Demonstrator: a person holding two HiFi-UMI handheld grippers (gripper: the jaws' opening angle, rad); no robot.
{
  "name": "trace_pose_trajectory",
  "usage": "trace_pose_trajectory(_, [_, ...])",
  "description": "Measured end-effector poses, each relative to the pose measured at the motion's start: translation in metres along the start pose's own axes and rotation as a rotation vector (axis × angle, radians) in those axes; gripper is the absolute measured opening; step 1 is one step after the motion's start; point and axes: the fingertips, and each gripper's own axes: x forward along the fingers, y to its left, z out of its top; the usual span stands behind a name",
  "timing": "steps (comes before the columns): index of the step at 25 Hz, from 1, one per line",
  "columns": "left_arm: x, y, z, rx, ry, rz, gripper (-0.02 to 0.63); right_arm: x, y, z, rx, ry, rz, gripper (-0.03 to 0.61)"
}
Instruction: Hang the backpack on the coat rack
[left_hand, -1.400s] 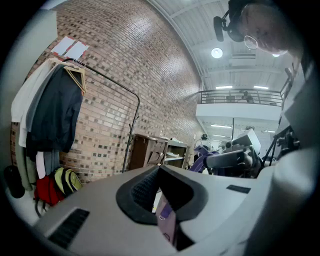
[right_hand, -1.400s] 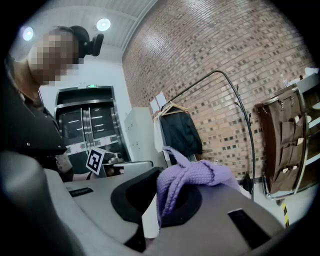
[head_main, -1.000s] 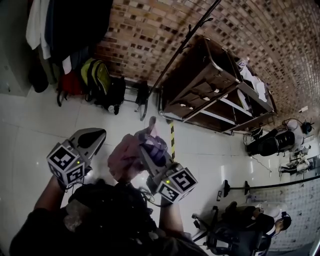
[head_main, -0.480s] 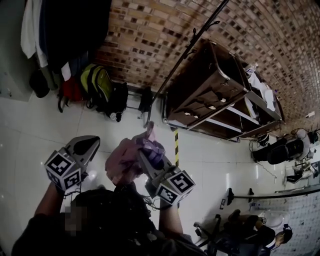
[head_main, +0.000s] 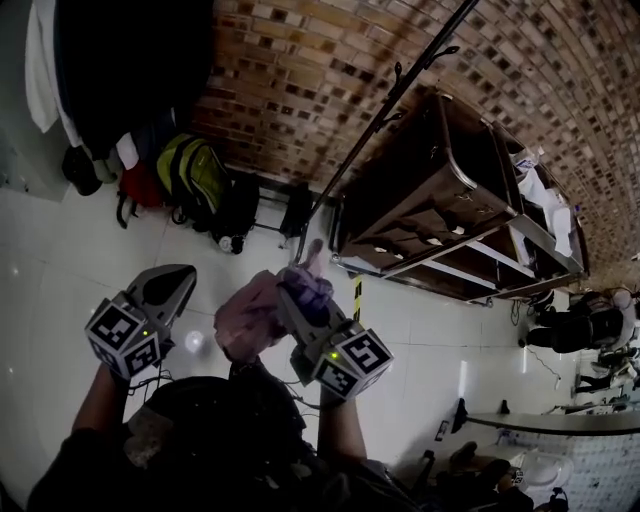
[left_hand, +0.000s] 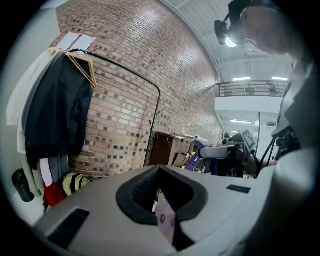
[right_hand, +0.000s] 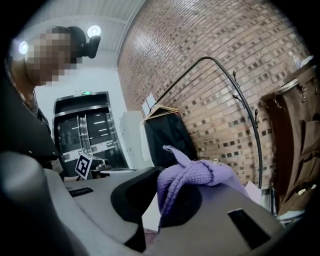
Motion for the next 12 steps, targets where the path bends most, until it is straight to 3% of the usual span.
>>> trace_pose_trajectory(12, [0.123, 0.009, 0.026, 0.039, 0.046, 0.046, 0.012, 0.0, -0.143, 0.055, -0.016, 0.009, -0.001, -0.003])
